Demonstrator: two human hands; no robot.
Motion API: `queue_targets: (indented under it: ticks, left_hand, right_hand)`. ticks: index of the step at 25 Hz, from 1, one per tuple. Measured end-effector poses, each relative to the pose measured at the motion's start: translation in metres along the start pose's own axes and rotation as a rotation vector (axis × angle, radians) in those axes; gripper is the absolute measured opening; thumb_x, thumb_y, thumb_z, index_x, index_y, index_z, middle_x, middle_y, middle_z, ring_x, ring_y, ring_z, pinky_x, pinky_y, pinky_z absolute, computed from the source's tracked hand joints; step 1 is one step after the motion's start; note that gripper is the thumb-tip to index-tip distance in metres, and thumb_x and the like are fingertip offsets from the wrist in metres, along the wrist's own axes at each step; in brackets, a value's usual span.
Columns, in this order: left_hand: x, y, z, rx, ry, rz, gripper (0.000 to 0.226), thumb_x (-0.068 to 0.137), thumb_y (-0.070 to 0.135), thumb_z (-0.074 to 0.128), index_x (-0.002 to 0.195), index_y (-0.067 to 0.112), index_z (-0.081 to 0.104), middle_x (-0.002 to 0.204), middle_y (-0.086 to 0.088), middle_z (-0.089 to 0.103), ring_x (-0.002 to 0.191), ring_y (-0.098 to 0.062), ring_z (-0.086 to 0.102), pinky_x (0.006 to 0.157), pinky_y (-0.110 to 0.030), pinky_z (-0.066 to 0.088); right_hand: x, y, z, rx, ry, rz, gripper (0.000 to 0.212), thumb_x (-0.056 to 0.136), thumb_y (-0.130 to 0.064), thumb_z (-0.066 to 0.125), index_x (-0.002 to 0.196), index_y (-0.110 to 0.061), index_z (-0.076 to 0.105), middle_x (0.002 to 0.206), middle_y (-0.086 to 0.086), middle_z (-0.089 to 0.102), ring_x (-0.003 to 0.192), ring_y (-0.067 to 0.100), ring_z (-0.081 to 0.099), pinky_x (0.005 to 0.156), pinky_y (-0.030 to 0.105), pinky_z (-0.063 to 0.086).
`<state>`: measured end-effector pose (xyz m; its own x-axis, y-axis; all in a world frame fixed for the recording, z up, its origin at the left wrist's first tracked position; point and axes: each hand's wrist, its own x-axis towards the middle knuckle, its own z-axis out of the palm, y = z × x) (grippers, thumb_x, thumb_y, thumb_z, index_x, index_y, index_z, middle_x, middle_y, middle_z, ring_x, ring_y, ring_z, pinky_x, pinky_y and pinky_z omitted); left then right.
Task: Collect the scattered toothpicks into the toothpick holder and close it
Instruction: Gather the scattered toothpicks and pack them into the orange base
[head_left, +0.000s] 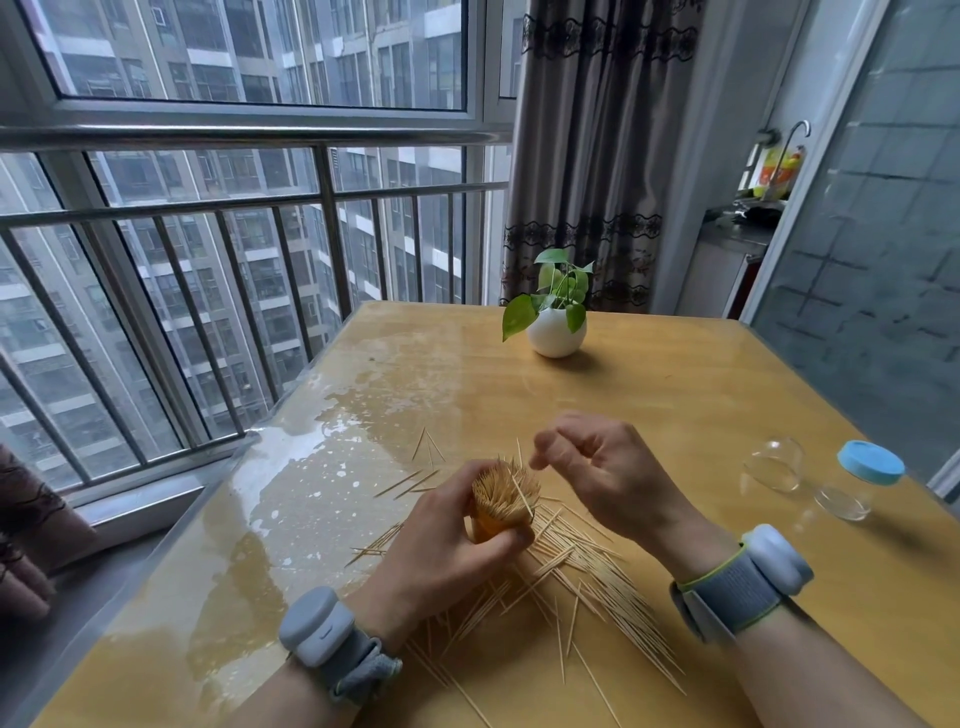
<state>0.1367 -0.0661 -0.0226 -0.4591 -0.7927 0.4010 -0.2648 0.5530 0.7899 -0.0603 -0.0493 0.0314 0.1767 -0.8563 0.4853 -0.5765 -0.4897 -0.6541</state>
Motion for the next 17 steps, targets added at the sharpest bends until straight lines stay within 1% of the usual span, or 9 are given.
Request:
queue_targets:
  ticks: [1, 2, 4, 6, 9, 12, 13, 15, 17]
  left_hand:
    - [0.000, 0.000, 0.000, -0.004, 0.018, -0.005, 0.040, 0.076, 0.034, 0.078, 0.113, 0.028, 0.061, 0.093, 0.009, 0.071, 0.085, -0.010, 0.069, 0.077, -0.034, 0.057]
    - [0.001, -0.001, 0.000, -0.009, 0.040, -0.013, 0.041, 0.076, 0.038, 0.078, 0.112, 0.029, 0.061, 0.092, 0.008, 0.071, 0.084, -0.010, 0.069, 0.076, -0.035, 0.057]
    - [0.000, 0.000, -0.001, -0.020, 0.068, -0.023, 0.044, 0.077, 0.049, 0.075, 0.113, 0.028, 0.060, 0.089, 0.005, 0.071, 0.080, -0.011, 0.068, 0.072, -0.034, 0.057]
    - [0.000, 0.001, -0.002, -0.012, 0.065, -0.016, 0.046, 0.077, 0.052, 0.074, 0.112, 0.027, 0.059, 0.086, 0.004, 0.070, 0.077, -0.012, 0.067, 0.070, -0.034, 0.056]
    - [0.000, 0.001, -0.001, 0.003, 0.051, -0.022, 0.040, 0.076, 0.041, 0.075, 0.112, 0.031, 0.059, 0.088, 0.006, 0.070, 0.080, -0.013, 0.068, 0.073, -0.036, 0.056]
    - [0.000, -0.001, 0.000, 0.033, 0.023, -0.022, 0.044, 0.075, 0.039, 0.076, 0.114, 0.032, 0.058, 0.092, 0.009, 0.070, 0.084, -0.009, 0.067, 0.076, -0.033, 0.056]
    - [0.000, -0.001, 0.000, 0.042, 0.015, -0.020, 0.045, 0.074, 0.039, 0.076, 0.116, 0.032, 0.058, 0.092, 0.010, 0.069, 0.084, -0.008, 0.067, 0.076, -0.032, 0.056]
    - [0.000, -0.001, 0.000, 0.060, -0.009, -0.011, 0.046, 0.075, 0.039, 0.076, 0.116, 0.031, 0.058, 0.092, 0.011, 0.069, 0.084, -0.007, 0.066, 0.075, -0.031, 0.055]
    - [-0.001, 0.000, 0.001, 0.075, -0.043, 0.008, 0.043, 0.076, 0.036, 0.076, 0.114, 0.031, 0.058, 0.090, 0.010, 0.069, 0.082, -0.008, 0.066, 0.072, -0.028, 0.053]
  right_hand:
    - [0.000, -0.001, -0.005, -0.007, -0.019, -0.016, 0.035, 0.086, -0.049, 0.056, 0.084, -0.016, 0.070, 0.076, -0.001, 0.063, 0.071, 0.016, 0.059, 0.064, 0.041, 0.049]
    - [0.000, -0.002, -0.009, -0.025, -0.080, -0.034, 0.031, 0.082, -0.047, 0.061, 0.092, -0.019, 0.068, 0.080, -0.003, 0.061, 0.074, 0.014, 0.057, 0.064, 0.035, 0.049]
    - [-0.003, -0.008, -0.006, -0.136, -0.216, -0.096, 0.036, 0.076, -0.045, 0.070, 0.105, -0.024, 0.063, 0.086, -0.008, 0.057, 0.079, 0.010, 0.053, 0.066, 0.019, 0.045]
    - [-0.004, -0.007, 0.004, -0.228, -0.242, -0.173, 0.031, 0.078, -0.038, 0.073, 0.103, -0.023, 0.066, 0.086, -0.012, 0.056, 0.078, 0.004, 0.052, 0.070, 0.011, 0.040]
    - [-0.002, -0.005, 0.008, -0.215, -0.137, -0.219, 0.011, 0.085, -0.028, 0.071, 0.091, -0.019, 0.073, 0.083, -0.012, 0.064, 0.073, 0.002, 0.058, 0.067, 0.015, 0.046]
    - [-0.002, -0.007, -0.001, -0.079, -0.007, -0.124, 0.014, 0.087, -0.029, 0.070, 0.090, -0.017, 0.077, 0.082, -0.010, 0.072, 0.074, 0.005, 0.067, 0.066, 0.024, 0.054]
    - [-0.002, -0.008, -0.003, -0.044, 0.000, -0.077, 0.013, 0.087, -0.027, 0.071, 0.090, -0.017, 0.078, 0.081, -0.009, 0.073, 0.074, 0.007, 0.068, 0.066, 0.027, 0.055]
    - [-0.001, -0.009, -0.001, -0.047, -0.064, -0.011, 0.010, 0.089, -0.026, 0.070, 0.088, -0.018, 0.077, 0.076, -0.007, 0.072, 0.070, 0.009, 0.066, 0.062, 0.031, 0.054]
    - [-0.002, -0.009, 0.005, -0.120, -0.120, -0.006, 0.010, 0.090, -0.027, 0.068, 0.085, -0.020, 0.073, 0.074, -0.007, 0.067, 0.068, 0.008, 0.061, 0.059, 0.027, 0.049]
